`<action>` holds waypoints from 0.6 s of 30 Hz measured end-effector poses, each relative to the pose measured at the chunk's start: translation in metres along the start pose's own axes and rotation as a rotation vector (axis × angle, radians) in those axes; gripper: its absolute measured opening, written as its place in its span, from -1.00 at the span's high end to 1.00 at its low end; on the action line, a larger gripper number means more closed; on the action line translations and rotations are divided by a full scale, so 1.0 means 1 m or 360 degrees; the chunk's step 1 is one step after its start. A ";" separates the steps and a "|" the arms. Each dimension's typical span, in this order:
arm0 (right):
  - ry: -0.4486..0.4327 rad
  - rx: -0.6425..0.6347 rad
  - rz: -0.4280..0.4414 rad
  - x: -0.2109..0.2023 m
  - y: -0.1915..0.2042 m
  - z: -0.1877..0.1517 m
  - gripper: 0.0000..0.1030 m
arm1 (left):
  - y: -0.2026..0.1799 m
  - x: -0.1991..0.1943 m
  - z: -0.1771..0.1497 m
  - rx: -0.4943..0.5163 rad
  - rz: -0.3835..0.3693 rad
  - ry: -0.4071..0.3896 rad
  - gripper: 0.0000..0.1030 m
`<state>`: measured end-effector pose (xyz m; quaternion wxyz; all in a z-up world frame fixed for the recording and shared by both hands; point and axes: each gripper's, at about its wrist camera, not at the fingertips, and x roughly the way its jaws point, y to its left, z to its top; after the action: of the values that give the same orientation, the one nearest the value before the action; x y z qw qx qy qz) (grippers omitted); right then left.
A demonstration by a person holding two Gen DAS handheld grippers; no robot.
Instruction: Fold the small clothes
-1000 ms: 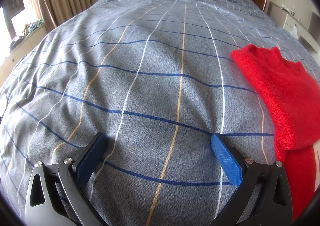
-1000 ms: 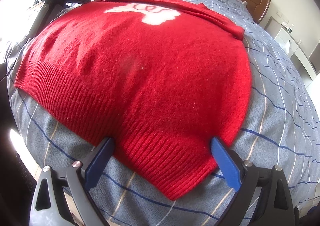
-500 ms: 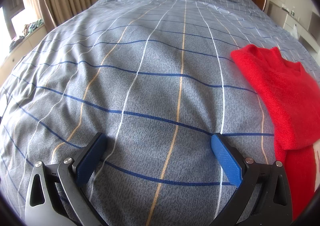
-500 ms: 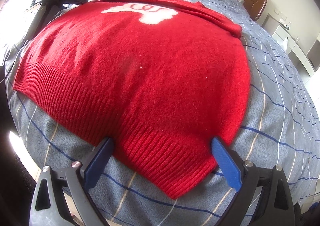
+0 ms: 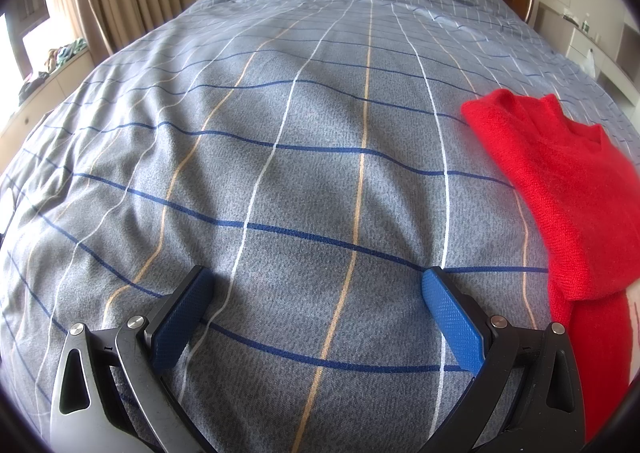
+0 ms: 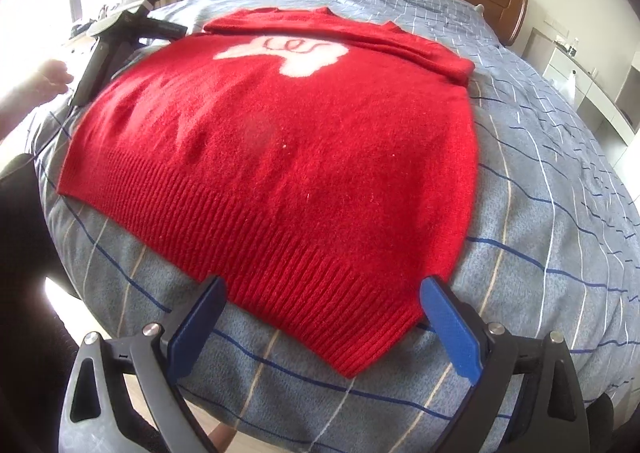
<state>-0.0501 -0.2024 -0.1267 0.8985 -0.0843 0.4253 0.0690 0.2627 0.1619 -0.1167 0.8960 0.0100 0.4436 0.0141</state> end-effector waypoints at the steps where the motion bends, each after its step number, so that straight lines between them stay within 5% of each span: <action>1: -0.0032 0.0021 0.0004 -0.005 -0.002 -0.003 -0.87 | 0.000 0.000 0.000 -0.0001 0.0001 -0.0001 -0.99; 10: -0.0227 0.0226 -0.0006 -0.027 -0.029 -0.008 -0.87 | 0.002 0.000 0.001 -0.0006 -0.0001 -0.0006 -0.99; 18: -0.0260 0.0473 0.0085 -0.030 -0.062 -0.014 -0.87 | 0.003 0.002 0.007 -0.0007 -0.0018 0.0045 -0.99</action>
<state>-0.0678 -0.2676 -0.1061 0.9305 0.0667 0.3584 0.0359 0.2693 0.1645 -0.1143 0.8897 0.0052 0.4563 0.0101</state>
